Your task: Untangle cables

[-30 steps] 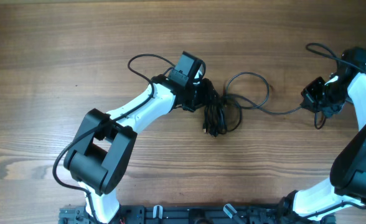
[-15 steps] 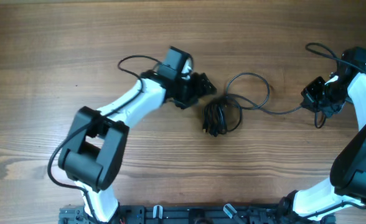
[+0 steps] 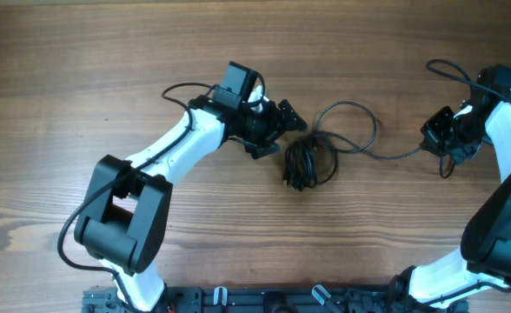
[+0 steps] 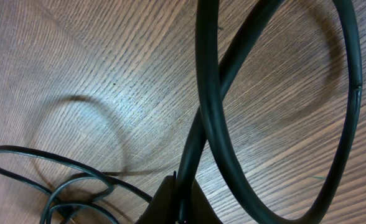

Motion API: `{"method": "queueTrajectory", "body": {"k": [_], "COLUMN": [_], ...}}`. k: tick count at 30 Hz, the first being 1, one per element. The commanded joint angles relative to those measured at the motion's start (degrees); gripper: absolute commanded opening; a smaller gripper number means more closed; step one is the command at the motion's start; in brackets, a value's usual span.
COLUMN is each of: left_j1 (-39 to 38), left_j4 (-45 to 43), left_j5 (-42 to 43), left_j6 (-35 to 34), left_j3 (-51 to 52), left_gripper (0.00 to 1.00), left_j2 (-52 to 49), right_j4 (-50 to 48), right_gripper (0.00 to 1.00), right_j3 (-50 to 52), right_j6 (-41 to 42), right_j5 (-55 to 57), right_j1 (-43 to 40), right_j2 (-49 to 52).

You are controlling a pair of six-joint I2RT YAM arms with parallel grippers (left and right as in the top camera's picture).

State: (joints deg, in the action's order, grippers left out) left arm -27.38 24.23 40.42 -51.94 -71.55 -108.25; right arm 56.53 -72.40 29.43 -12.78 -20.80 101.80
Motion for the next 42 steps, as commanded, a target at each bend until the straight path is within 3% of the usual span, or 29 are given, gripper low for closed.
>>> {"method": "queueTrajectory", "body": {"k": [1, 7, 9, 11, 13, 15, 16, 19, 20, 26, 42], "left_j1": [-2.19, -3.5, -3.5, -3.5, -3.48, -3.37, -3.17, -1.68, 2.03, 11.85, 40.61], "left_j4": [0.02, -1.36, -1.99, -2.84, -3.78, -3.91, -3.89, -3.61, -1.05, 5.2, 9.51], "left_j5": [0.98, -1.86, -3.17, -5.35, -8.63, -12.55, -14.1, -18.84, -20.92, -22.77, -24.17], "left_j6": [-2.69, -3.02, -2.99, -2.97, -2.93, -2.82, -1.86, 5.66, 12.9, 18.8, 20.11], "left_j3": [0.35, 0.37, 0.35, 0.35, 0.35, 0.35, 0.35, 0.35, 0.35, 0.35, 0.35], "left_gripper": [0.87, 0.86, 0.81, 0.65, 0.31, 0.17, 0.14, 0.11, 0.11, 0.09, 0.04], "left_j2": [-2.69, -5.64, -6.14, -6.34, -6.34, -6.34, -6.34, -6.32, -6.32, -6.32, -6.32], "right_j4": [-0.11, -0.17, -0.15, -0.13, -0.15, -0.24, -0.33, -0.35, -0.44, -0.63, -3.23], "right_gripper": [0.04, 0.04, 0.04, 0.04, 0.04, 0.04, 0.04, 0.04, 0.04, 0.04, 0.04], "right_j3": [-0.98, -0.98, -0.98, -0.98, -0.98, -0.98, -0.98, -0.98, -0.98, -0.98, -0.98], "right_j6": [-0.83, -0.85, -0.83, -0.87, -0.9, -0.94, -0.92, -0.85, -0.13, 3.76, 7.21], "right_j5": [1.18, 1.18, 1.18, 1.18, 1.2, 1.25, 1.44, 5.05, 8.96, 13.68, 17.55], "right_j1": [0.39, 0.39, 0.39, 0.39, 0.39, 0.39, 0.39, 0.39, 0.37, 0.33, 0.33], "right_j2": [0.87, 0.87, 0.85, 0.85, 0.85, 0.85, 0.85, 0.87, 0.87, 0.87, 0.87]}}
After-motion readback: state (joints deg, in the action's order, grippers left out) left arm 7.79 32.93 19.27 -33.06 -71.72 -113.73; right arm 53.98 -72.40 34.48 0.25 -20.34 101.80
